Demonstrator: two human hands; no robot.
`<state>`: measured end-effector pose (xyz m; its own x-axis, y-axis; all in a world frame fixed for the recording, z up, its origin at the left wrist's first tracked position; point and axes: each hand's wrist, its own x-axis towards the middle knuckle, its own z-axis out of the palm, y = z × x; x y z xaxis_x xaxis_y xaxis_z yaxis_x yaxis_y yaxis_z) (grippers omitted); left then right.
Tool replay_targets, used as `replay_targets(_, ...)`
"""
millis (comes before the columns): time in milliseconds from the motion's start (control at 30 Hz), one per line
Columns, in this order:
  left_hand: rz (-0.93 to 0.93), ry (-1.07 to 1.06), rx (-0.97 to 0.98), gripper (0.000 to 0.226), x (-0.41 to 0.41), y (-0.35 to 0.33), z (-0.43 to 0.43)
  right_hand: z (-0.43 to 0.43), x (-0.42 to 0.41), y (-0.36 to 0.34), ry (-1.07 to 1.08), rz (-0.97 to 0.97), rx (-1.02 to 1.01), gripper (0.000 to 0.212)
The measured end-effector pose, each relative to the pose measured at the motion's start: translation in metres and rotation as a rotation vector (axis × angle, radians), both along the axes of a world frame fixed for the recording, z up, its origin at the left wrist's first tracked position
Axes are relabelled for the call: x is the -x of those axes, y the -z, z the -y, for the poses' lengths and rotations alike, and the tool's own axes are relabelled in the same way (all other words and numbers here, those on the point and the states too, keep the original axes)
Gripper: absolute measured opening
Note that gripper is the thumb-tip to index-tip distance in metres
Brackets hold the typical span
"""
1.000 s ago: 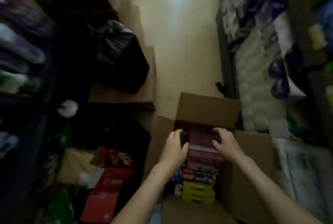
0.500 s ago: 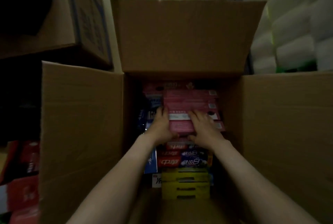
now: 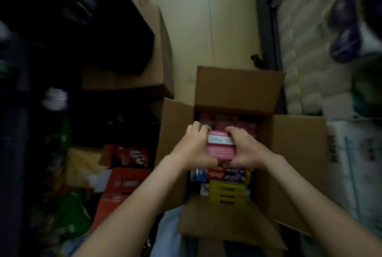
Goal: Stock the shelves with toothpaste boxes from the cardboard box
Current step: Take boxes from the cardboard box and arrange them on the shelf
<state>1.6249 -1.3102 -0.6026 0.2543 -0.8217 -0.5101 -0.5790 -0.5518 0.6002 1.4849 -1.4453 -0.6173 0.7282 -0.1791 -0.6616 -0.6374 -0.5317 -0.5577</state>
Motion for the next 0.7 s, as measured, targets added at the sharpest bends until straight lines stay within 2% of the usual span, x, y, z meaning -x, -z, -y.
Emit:
replay_targets(100, -0.139, -0.233, 0.108, 0.112, -0.037, -0.115, -0.027, -0.009, -0.038, -0.119, -0.007, 0.094, -0.035, 0.099)
replay_targets(200, -0.294, -0.5, 0.208, 0.113, -0.069, -0.207, -0.067, -0.026, -0.077, -0.215, -0.03, 0.175, -0.091, 0.082)
replay_targets(333, -0.427, -0.698, 0.238, 0.079, -0.099, -0.299, -0.129, -0.064, -0.135, -0.317, -0.21, 0.175, -0.138, 0.067)
replay_targets(400, -0.466, -0.775, 0.28, 0.073, -0.11, -0.338, -0.161, -0.09, -0.162, -0.361, -0.321, 0.165, -0.166, 0.066)
replay_targets(467, -0.486, -0.87, 0.378, 0.057, -0.115, -0.373, -0.195, -0.118, -0.189, -0.397, -0.427, 0.17, -0.15, 0.068)
replay_targets(533, -0.491, -0.998, 0.483, 0.037, -0.115, -0.403, -0.229, -0.147, -0.212, -0.432, -0.566, 0.229, -0.048, 0.073)
replay_targets(600, -0.462, -1.148, 0.581, 0.022, -0.115, -0.425, -0.263, -0.179, -0.233, -0.464, -0.732, 0.371, 0.109, 0.084)
replay_targets(700, -0.398, -1.37, 0.672, 0.029, -0.117, -0.455, -0.315, -0.233, -0.255, -0.503, -0.998, 0.611, 0.291, 0.096)
